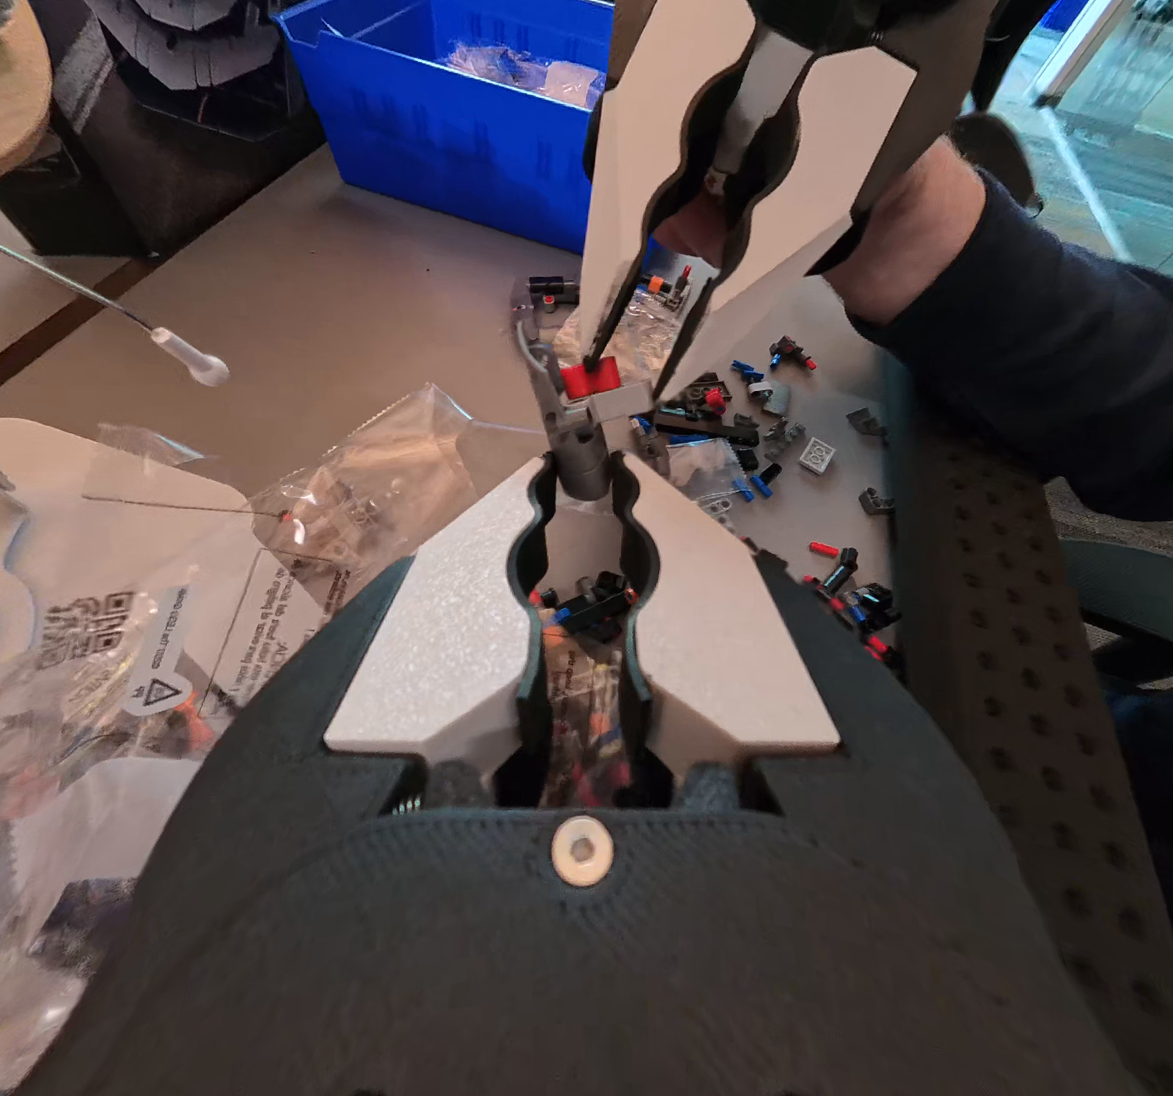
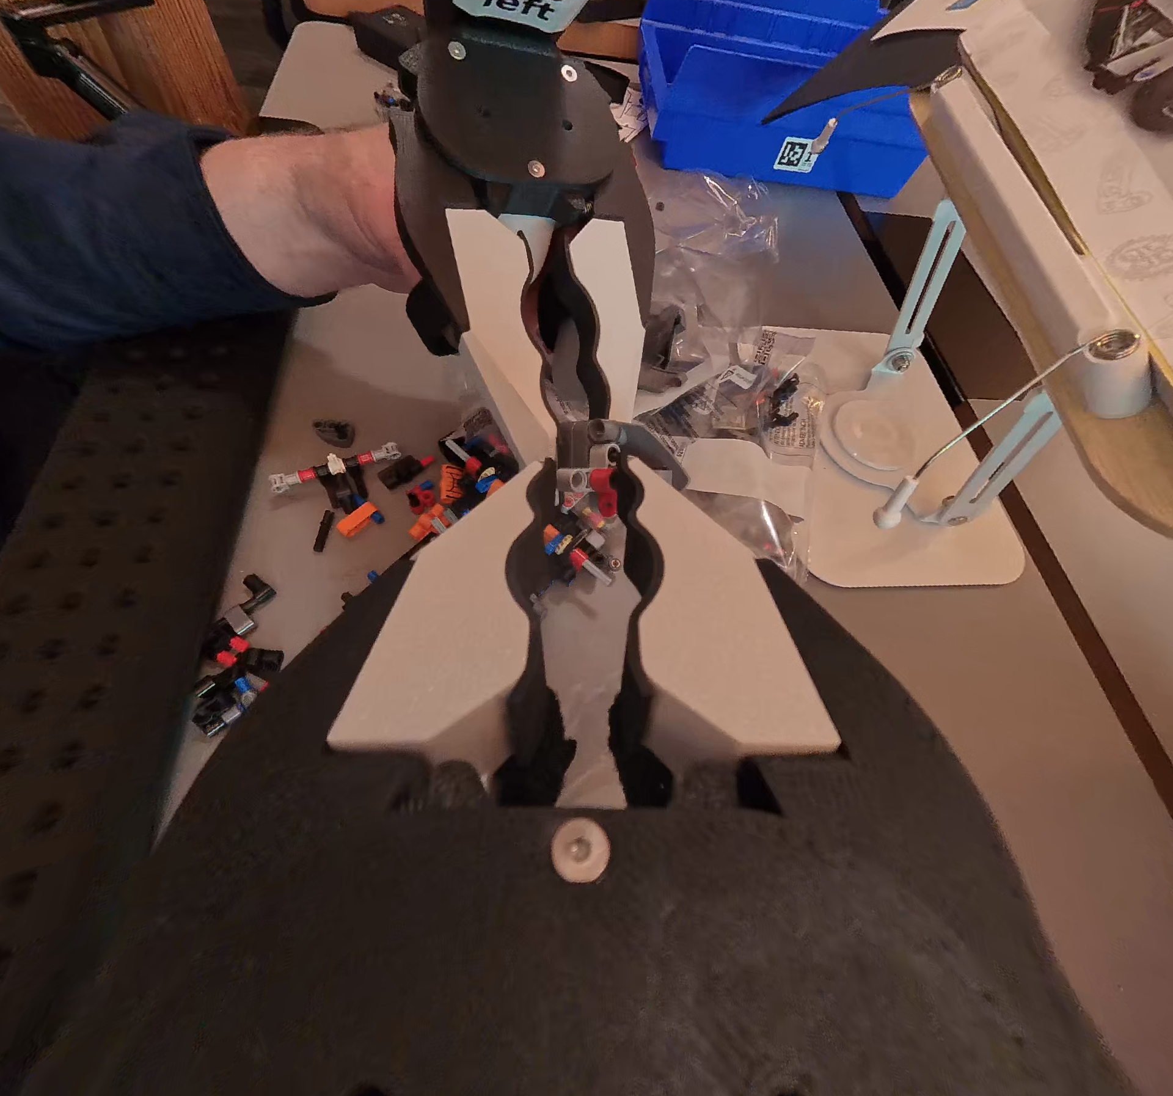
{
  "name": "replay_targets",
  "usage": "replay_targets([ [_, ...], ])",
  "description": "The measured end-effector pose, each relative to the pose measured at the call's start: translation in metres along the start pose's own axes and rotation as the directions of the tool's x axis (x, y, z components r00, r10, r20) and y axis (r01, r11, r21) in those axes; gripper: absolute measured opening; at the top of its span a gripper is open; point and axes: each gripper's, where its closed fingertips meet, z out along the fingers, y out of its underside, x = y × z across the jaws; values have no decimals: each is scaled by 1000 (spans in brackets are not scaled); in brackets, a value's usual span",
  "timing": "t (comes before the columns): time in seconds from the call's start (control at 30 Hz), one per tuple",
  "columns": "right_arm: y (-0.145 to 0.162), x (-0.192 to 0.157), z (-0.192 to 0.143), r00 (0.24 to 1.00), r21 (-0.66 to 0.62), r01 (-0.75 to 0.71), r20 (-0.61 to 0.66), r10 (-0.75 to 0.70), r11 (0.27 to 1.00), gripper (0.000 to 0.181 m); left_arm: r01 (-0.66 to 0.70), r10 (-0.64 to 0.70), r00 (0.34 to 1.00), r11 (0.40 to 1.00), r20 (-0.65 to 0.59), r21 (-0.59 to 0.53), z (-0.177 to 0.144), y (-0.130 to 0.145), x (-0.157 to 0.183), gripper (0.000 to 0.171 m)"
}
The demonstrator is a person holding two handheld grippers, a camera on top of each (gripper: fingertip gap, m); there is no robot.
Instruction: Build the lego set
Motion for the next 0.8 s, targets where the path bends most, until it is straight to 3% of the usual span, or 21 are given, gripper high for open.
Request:
replay_targets([
  [0.2,-18,9,-19,998,142,-61,0,62,988,19,-133,139,986,989,95,-68,-3,5,-7,14],
  [0.37,0,0,-3,987,64,-137,99,130,989,28,-247,260,960,961,101,-124,-2,10,-2,14],
  [0.5,-1,-6,-3,976,74,-161,158,148,984,14,-323,334,940,936,65,-137,1,13,8,14],
  [0.53,-1,-7,-3,976,72,-165,159,151,984,23,-333,344,937,933,64,-137,1,12,9,14],
  [0.8,11,-12,3,985,-6,-93,143,93,996,0,-345,355,934,924,35,-163,3,18,14,14],
])
